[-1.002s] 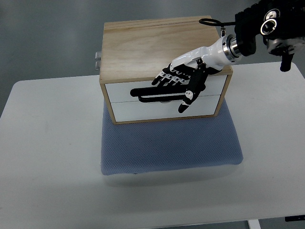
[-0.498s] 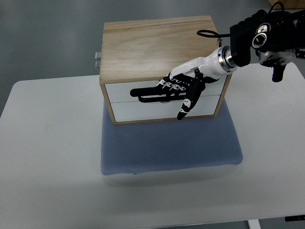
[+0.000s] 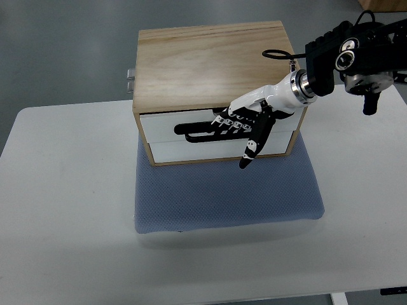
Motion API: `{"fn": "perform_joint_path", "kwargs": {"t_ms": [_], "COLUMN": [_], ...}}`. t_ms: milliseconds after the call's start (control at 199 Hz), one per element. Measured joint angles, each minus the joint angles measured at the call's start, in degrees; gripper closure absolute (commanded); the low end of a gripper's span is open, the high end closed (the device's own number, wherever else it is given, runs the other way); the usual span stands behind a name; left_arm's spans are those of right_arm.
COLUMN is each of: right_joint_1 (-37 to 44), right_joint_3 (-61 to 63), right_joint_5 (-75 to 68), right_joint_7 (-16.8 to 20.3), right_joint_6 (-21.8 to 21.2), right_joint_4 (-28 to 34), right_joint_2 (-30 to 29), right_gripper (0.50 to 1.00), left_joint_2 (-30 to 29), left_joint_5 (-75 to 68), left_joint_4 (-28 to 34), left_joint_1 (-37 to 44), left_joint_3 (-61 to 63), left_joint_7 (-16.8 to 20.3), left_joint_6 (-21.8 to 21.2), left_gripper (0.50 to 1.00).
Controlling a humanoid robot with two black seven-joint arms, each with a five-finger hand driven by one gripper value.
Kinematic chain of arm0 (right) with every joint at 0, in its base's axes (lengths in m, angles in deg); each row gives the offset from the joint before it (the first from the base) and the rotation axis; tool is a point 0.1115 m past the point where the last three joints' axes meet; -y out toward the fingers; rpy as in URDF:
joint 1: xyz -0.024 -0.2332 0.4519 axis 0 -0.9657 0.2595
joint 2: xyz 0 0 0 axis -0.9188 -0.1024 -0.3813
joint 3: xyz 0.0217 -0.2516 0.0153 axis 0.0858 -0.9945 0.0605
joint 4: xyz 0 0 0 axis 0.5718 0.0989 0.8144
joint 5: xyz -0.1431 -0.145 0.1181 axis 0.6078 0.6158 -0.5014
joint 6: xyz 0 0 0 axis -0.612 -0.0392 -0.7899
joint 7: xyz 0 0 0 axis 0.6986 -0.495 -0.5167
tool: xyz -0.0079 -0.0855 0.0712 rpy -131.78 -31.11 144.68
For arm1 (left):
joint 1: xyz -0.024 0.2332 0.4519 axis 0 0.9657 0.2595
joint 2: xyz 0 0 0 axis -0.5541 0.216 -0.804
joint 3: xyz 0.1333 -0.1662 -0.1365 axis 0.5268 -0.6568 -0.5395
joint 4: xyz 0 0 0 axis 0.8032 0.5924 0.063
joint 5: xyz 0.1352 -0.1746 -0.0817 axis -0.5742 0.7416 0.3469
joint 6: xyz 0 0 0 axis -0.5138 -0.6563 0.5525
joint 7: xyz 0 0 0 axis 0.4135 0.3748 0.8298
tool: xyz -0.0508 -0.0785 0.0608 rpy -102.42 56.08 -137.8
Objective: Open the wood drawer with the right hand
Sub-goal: 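Pull the upper drawer handle toward the robot with the right hand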
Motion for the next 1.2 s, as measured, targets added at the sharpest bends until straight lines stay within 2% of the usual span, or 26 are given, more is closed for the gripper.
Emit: {"fn": "perform_joint_path", "kwargs": {"t_ms": [649, 1198], "right_joint_1": [1.4, 1.6], "right_joint_3": [0.0, 0.5], "right_joint_5": [0.7, 1.4], "right_joint_7": [-0.2, -0.6], "right_joint_6": [-9.3, -9.4], "right_joint_4": [5.7, 7.2], "right_joint_2": [2.5, 3.1], "right_gripper": [0.554, 0.556], "left_joint_2": [0.0, 0.0], "left_joint_5": [0.0, 0.0], "left_joint_4": [0.0, 0.0], "left_joint_1": [0.0, 0.0], "left_joint_3": [0.0, 0.0], "left_joint_7": [0.0, 0.0], "left_joint_6": [0.0, 0.0], "left_gripper": [0.500, 0.500]}}
